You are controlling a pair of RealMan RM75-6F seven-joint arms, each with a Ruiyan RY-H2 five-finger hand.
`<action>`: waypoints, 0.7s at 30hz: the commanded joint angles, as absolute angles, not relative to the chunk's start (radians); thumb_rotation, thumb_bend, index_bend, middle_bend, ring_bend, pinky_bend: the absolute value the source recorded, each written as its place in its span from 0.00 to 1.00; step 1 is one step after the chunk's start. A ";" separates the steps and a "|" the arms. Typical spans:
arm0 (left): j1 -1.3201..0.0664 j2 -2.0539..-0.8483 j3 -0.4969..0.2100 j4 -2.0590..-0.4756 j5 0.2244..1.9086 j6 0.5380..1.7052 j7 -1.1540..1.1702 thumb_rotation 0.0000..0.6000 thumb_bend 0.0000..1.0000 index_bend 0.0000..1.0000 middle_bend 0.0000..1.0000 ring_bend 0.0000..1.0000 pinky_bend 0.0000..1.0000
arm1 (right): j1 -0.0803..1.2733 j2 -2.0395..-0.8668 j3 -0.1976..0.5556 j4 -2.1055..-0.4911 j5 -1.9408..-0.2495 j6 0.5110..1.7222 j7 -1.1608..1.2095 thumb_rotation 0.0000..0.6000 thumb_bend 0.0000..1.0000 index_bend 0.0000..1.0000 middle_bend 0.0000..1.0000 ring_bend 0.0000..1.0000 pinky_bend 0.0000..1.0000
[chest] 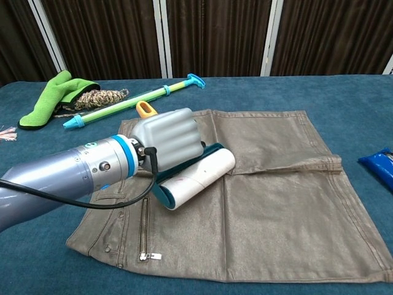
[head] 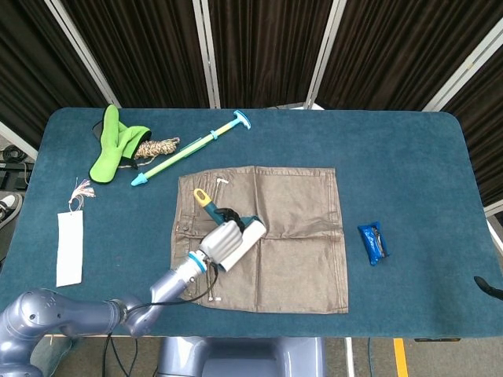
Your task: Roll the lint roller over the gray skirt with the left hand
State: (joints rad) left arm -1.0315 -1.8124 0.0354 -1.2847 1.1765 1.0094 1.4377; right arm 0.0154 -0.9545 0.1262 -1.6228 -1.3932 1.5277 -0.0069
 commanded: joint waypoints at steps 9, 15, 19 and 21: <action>-1.049 -1.896 0.013 -1.275 1.186 0.989 1.473 1.00 0.89 0.68 0.53 0.43 0.51 | 0.014 -0.953 0.127 -1.622 -1.393 1.529 -0.005 1.00 0.00 0.00 0.00 0.00 0.00; -1.036 -1.912 0.014 -1.244 1.188 0.994 1.470 1.00 0.89 0.68 0.53 0.43 0.51 | 0.013 -0.953 0.127 -1.619 -1.390 1.530 0.000 1.00 0.00 0.00 0.00 0.00 0.00; -1.019 -1.899 0.011 -1.225 1.183 1.002 1.453 1.00 0.89 0.68 0.53 0.43 0.51 | 0.012 -0.953 0.127 -1.619 -1.390 1.529 0.001 1.00 0.00 0.00 0.00 0.00 0.00; -1.010 -1.889 0.009 -1.219 1.179 1.006 1.443 1.00 0.89 0.68 0.53 0.43 0.51 | 0.012 -0.953 0.127 -1.619 -1.391 1.530 -0.002 1.00 0.00 0.00 0.00 0.00 0.00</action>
